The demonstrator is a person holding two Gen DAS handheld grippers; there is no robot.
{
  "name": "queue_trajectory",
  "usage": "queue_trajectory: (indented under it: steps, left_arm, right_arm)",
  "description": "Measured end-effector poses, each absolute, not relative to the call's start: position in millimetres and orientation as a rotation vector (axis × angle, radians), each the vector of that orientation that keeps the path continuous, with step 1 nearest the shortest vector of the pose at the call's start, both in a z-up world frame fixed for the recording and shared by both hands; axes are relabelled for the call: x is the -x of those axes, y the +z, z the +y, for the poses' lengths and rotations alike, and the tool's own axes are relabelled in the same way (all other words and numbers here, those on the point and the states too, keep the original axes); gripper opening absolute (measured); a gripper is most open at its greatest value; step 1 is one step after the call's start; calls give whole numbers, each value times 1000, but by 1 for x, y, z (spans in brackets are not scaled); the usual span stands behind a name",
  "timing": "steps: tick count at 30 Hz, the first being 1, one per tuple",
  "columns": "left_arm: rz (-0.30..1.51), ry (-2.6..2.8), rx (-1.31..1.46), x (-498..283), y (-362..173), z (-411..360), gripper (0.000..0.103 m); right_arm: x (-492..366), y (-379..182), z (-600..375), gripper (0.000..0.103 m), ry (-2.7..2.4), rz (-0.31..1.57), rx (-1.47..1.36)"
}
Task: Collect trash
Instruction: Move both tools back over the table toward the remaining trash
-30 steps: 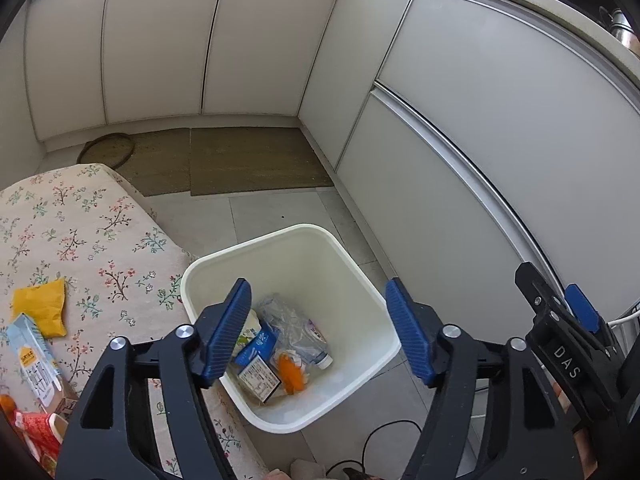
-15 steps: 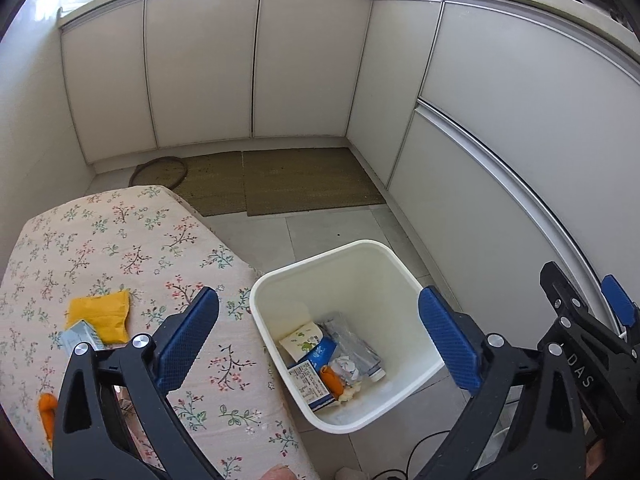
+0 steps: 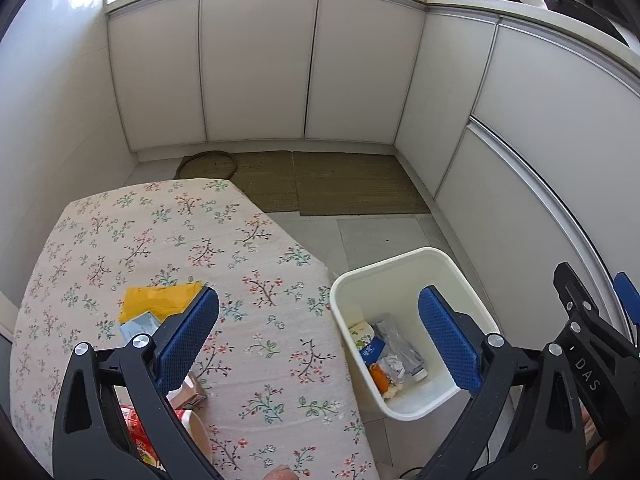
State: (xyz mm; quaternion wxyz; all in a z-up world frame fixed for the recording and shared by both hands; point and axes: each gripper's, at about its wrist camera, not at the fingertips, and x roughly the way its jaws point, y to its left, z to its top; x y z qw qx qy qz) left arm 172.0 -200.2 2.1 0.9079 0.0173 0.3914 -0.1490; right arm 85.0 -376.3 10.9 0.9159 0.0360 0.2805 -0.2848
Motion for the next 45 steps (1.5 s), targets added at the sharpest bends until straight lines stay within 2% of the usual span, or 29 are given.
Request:
queue_trajectory:
  steps: [31, 45]
  left_arm:
    - [928, 43, 22, -187, -12, -4, 96]
    - [1332, 76, 46, -181, -103, 75, 96]
  right_arm:
    - [-158, 2, -190, 96, -211, 639, 66]
    - [-194, -32, -144, 96, -111, 807, 31]
